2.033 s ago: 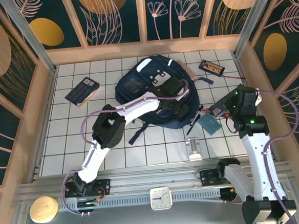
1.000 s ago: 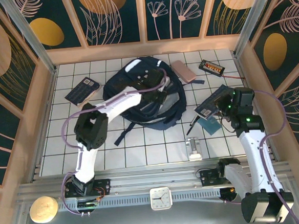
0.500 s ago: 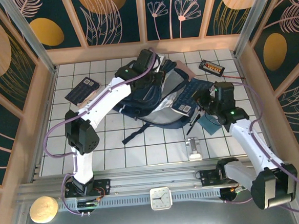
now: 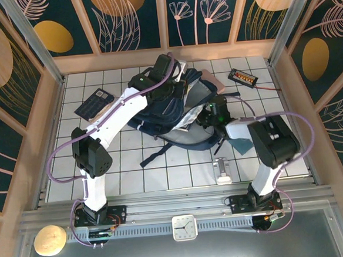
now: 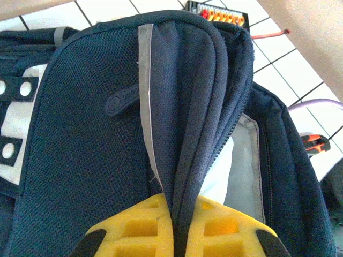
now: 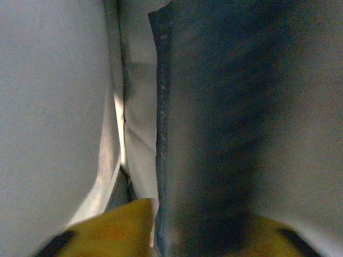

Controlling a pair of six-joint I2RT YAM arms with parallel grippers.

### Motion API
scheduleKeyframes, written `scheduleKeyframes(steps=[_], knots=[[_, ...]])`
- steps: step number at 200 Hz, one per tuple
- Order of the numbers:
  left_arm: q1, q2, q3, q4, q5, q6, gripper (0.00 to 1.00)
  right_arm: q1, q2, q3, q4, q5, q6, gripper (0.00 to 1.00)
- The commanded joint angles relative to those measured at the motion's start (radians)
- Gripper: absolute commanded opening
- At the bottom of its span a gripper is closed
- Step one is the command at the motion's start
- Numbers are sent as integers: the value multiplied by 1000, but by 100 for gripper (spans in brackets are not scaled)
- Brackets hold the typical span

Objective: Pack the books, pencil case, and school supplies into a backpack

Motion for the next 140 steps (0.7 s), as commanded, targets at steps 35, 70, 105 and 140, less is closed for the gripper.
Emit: scheduleKeyframes(steps=[35, 70, 105, 140], knots=[[27, -27, -102, 100, -9, 18, 0, 4, -279, 167, -719, 178, -213, 99], [27, 19, -173, 151, 25, 1, 0, -9, -418, 184, -1089, 253, -233, 99], [26, 37, -200, 142, 126, -25, 84, -38, -629, 203, -1353, 359, -213, 99], [58, -159, -323, 148, 108, -81, 99, -61, -669, 328, -1378, 340, -248, 99]])
